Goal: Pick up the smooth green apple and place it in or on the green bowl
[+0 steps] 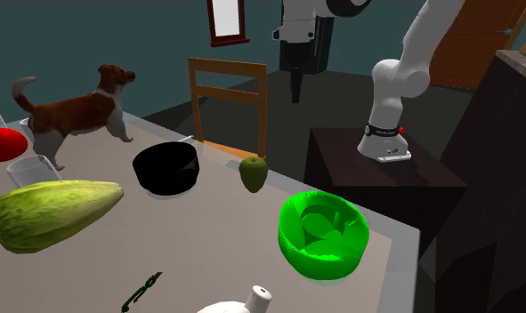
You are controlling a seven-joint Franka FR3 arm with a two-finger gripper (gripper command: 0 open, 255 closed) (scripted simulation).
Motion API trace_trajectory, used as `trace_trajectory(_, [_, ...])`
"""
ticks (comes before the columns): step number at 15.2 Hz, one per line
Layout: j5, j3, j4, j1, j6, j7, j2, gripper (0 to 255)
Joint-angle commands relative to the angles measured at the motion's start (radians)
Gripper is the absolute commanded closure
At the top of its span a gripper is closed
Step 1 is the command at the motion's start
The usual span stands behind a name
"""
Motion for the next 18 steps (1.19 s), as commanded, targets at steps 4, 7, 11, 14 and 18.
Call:
trace_trajectory(4, [-0.005, 0.055, 0.093, 0.014, 0.086, 0.094, 0.187, 0])
trace_trajectory(7, [-0.022, 0.079, 0.161, 0.026, 0.125, 0.152, 0.299, 0])
trace_trajectory(11, [-0.055, 0.1, 0.269, 0.053, 0.164, 0.229, 0.454, 0])
trace_trajectory(14, [-0.084, 0.105, 0.363, 0.082, 0.182, 0.283, 0.571, 0])
trace_trajectory(18, [-0.113, 0.102, 0.465, 0.119, 0.2, 0.332, 0.695, 0])
